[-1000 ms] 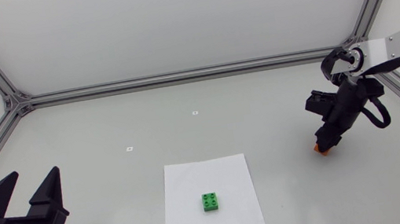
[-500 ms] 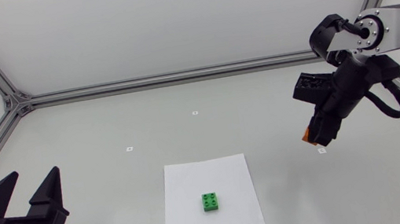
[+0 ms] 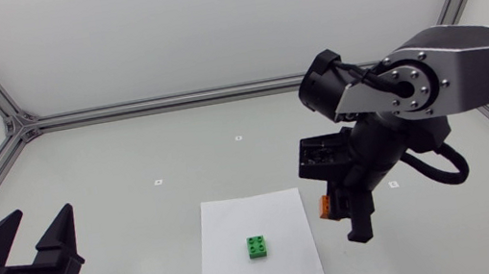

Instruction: Pick up the orange 2x2 brick with the right arm and stack it on top of the green 2x2 brick in the center

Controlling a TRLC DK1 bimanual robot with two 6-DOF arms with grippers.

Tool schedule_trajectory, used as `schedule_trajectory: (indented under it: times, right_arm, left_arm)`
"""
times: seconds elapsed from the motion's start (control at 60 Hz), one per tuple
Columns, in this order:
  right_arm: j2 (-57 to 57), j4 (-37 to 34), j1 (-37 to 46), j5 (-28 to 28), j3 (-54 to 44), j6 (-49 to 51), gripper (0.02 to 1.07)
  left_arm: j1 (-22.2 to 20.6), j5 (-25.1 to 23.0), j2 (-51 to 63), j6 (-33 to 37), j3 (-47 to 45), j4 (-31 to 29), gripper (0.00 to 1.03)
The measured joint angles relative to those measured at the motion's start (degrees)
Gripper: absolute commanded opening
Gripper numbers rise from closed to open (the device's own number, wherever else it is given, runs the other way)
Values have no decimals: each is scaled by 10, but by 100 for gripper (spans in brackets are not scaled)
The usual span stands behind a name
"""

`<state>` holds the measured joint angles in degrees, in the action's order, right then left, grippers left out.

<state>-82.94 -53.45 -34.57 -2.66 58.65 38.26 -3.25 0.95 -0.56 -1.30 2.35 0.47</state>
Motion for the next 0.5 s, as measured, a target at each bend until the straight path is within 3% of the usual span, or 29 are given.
schedule_trajectory:
  times: [0.5]
  right_arm:
    - [-119,59,-133,6,38,-49,8]
  left_arm:
    - [0,0,0,0,0,0,99]
